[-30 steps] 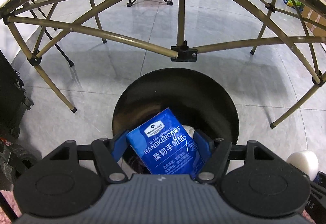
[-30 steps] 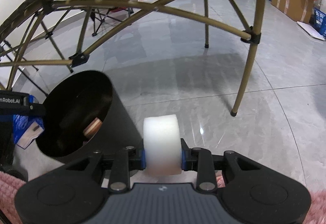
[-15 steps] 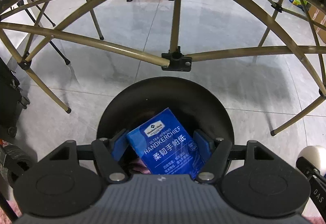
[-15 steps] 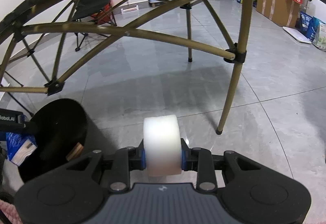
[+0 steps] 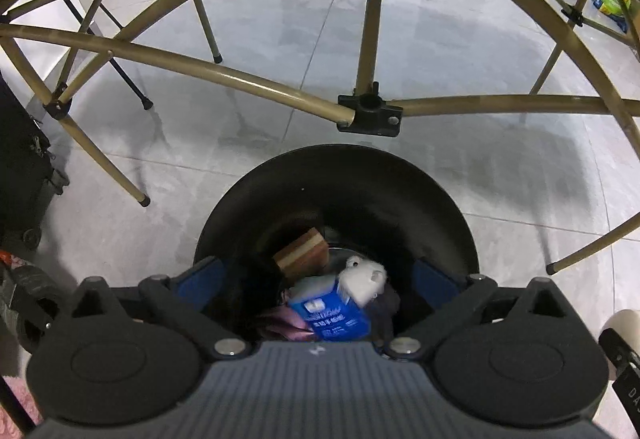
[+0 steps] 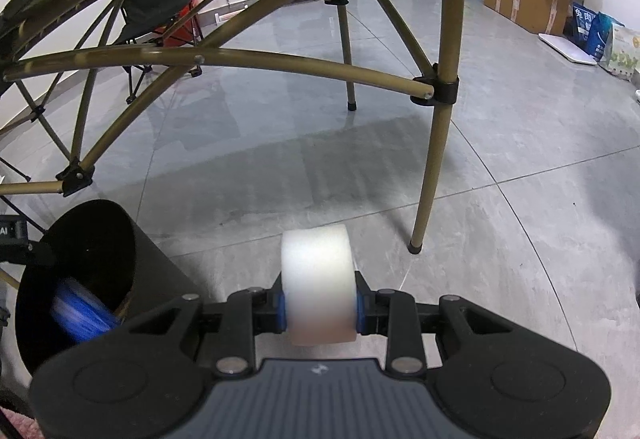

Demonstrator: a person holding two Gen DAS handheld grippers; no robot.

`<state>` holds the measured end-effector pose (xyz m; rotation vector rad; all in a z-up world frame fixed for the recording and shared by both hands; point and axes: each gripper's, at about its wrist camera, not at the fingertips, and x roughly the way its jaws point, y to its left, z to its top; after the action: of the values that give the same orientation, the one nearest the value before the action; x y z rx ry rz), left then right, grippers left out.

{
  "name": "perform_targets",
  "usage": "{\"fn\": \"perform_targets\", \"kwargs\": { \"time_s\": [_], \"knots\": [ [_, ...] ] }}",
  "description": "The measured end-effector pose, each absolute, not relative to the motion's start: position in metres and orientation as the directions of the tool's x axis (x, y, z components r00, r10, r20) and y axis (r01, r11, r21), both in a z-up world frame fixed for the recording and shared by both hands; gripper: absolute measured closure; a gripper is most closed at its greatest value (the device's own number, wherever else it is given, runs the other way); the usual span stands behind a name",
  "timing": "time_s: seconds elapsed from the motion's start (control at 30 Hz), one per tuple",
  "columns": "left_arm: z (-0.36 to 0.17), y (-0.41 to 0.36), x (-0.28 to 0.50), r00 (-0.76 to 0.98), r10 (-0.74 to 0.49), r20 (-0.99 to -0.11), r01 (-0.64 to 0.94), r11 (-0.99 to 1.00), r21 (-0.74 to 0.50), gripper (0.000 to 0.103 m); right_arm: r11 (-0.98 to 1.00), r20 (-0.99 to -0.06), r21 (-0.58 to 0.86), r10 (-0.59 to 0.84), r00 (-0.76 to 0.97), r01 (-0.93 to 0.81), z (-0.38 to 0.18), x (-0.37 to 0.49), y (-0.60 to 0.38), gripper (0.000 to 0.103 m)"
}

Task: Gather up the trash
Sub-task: 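Lower the left gripper into the bin and open it to drop the pack, then move the right gripper with the foam roll over the black bin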

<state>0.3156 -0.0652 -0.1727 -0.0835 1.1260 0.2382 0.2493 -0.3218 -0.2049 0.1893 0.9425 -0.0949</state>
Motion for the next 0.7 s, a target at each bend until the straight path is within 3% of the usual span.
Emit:
{"fn": "perform_targets", "kwargs": {
  "time_s": [0.7],
  "knots": [
    [-0.159,-0.033,0.297,0.431,0.128,-0.893,-0.230,0.973,0.029,0.000,0.992,-0.809,0.102,0.041,0.587,0.071,-0.192,0.246,-0.278,0.074]
  ]
}}
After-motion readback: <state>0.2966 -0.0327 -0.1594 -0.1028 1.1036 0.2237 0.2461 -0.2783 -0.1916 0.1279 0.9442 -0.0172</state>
